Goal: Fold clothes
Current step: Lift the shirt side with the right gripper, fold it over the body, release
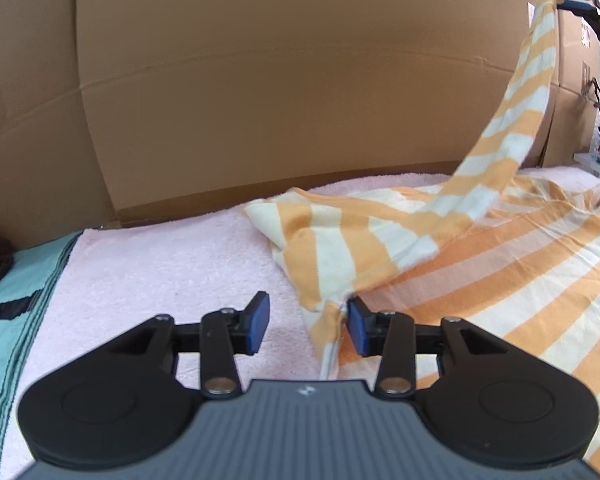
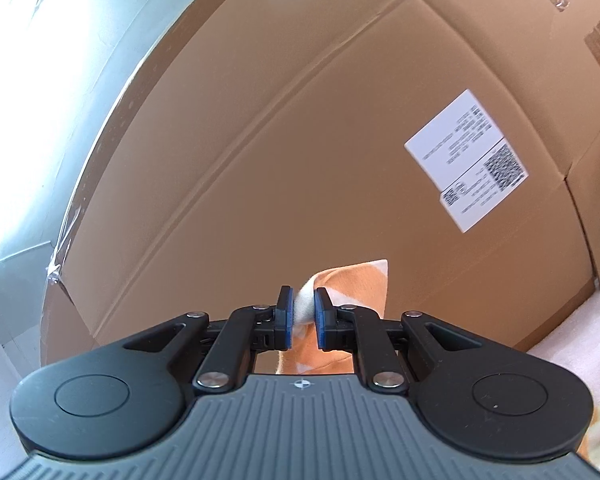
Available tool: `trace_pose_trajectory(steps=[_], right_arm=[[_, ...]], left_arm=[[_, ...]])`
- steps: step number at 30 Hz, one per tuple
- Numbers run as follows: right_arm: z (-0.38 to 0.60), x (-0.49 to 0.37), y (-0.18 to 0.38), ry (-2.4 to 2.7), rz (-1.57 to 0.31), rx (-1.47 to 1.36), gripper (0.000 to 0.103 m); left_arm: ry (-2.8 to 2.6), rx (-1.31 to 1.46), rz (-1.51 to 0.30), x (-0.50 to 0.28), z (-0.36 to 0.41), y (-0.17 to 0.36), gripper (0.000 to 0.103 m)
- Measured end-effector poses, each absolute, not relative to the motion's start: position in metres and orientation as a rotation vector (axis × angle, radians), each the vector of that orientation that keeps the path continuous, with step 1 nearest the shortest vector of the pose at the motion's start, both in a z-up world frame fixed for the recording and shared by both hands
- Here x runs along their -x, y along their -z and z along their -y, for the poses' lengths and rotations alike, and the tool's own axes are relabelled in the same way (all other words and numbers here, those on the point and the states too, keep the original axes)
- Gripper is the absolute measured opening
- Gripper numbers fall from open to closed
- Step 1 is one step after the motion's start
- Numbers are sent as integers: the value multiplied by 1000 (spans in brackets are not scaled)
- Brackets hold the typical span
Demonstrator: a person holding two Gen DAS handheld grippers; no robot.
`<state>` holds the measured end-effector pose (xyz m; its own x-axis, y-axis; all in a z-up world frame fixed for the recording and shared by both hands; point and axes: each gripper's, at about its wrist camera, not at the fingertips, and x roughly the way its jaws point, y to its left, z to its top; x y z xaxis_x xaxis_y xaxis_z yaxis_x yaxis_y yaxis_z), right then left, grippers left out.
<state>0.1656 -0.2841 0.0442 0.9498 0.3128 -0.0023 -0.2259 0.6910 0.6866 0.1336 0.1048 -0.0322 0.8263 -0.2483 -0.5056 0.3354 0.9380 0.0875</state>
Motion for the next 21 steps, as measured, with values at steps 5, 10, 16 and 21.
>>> trace_pose_trajectory(steps=[5,10,16,21], right_arm=[[304,-155,-37,-281,-108,-752,12],[318,-154,-27,-261,-106,-765,12],[331,-156,-11,-224,-120,-772,13],[346,-154,7,-183,-138,-793,12]], left_arm=[[351,-240,-489,-125,-94,33,65],[383,-279,-481,-123,-88,35,65],[417,-297,-481,-125,-88,37,72],[445,-321,-469,-121,-85,38,80]])
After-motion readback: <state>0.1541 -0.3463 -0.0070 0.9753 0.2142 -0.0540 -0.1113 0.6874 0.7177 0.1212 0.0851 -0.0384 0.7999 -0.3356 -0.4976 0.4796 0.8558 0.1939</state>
